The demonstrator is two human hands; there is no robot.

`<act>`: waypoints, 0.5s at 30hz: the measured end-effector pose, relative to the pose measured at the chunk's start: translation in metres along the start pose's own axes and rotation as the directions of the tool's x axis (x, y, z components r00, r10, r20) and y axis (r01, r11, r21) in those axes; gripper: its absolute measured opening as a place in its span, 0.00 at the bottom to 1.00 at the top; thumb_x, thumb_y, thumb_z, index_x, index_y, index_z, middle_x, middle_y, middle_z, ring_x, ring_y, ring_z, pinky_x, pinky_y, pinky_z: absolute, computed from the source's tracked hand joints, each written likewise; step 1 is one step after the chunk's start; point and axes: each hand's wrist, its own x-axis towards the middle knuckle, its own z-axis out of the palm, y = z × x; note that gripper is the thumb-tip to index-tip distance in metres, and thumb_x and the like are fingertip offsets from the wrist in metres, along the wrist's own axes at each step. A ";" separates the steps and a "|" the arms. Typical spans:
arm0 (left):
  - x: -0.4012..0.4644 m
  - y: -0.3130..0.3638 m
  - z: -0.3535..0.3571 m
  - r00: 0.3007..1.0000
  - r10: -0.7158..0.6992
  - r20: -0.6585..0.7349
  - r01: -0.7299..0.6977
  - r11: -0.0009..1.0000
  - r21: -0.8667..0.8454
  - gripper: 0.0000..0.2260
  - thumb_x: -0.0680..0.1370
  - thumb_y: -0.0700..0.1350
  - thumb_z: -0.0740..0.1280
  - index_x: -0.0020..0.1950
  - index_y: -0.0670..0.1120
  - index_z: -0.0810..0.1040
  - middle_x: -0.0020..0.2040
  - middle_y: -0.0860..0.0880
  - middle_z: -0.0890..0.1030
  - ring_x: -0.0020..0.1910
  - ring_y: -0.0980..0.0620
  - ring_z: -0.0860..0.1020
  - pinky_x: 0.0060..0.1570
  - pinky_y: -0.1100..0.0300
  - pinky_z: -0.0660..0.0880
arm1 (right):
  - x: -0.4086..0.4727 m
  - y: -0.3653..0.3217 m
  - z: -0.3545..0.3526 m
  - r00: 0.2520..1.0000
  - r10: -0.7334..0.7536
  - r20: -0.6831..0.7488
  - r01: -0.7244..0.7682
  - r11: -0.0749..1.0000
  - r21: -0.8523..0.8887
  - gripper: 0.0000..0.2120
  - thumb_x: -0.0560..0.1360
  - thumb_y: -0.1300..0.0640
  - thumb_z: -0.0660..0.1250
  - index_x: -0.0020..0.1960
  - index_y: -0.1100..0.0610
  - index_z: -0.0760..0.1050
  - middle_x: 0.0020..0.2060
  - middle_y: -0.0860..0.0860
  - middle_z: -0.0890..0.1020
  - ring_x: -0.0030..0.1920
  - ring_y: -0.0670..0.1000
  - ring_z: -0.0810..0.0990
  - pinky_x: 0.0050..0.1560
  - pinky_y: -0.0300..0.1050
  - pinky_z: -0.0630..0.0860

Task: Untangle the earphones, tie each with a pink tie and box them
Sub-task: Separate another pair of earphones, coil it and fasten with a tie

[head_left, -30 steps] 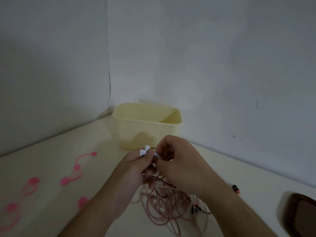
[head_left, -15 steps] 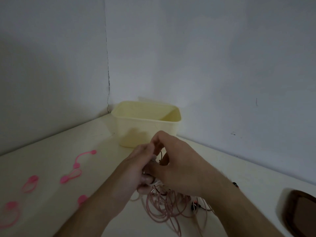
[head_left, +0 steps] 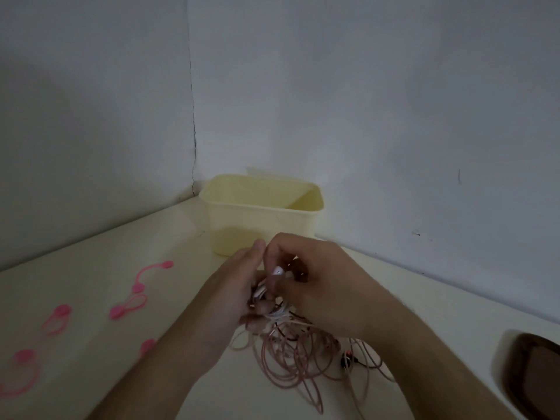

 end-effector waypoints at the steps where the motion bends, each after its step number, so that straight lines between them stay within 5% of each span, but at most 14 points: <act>1: 0.000 0.000 -0.001 0.999 0.034 0.002 -0.034 0.999 -0.022 0.19 0.85 0.56 0.59 0.56 0.40 0.77 0.36 0.47 0.76 0.29 0.52 0.70 0.26 0.61 0.64 | 0.000 0.002 -0.001 1.000 0.009 -0.019 -0.009 1.000 0.016 0.07 0.78 0.61 0.69 0.46 0.49 0.76 0.41 0.49 0.85 0.40 0.51 0.82 0.44 0.54 0.81; 5: -0.002 0.003 -0.002 0.992 0.126 -0.005 -0.126 0.989 -0.072 0.12 0.75 0.44 0.72 0.56 0.40 0.83 0.41 0.40 0.81 0.36 0.47 0.79 0.29 0.56 0.71 | 0.001 0.007 -0.006 0.993 0.025 -0.118 -0.012 0.993 0.114 0.06 0.79 0.60 0.72 0.47 0.51 0.77 0.42 0.48 0.85 0.41 0.52 0.86 0.45 0.59 0.84; 10: -0.002 0.004 -0.006 0.976 0.214 -0.036 -0.214 0.977 -0.001 0.07 0.77 0.41 0.73 0.53 0.44 0.87 0.52 0.36 0.86 0.49 0.44 0.84 0.46 0.52 0.80 | 0.002 0.011 -0.010 0.974 0.035 -0.223 0.010 0.980 0.201 0.07 0.78 0.62 0.73 0.47 0.52 0.78 0.40 0.48 0.85 0.41 0.53 0.87 0.44 0.59 0.84; 15: -0.004 0.003 -0.003 0.966 0.258 -0.030 -0.254 0.963 0.086 0.07 0.78 0.40 0.75 0.55 0.47 0.86 0.52 0.43 0.88 0.55 0.43 0.86 0.60 0.51 0.80 | 0.003 0.013 -0.007 0.968 0.030 -0.248 0.021 0.979 0.201 0.07 0.77 0.62 0.74 0.46 0.52 0.79 0.39 0.49 0.84 0.39 0.54 0.85 0.42 0.59 0.85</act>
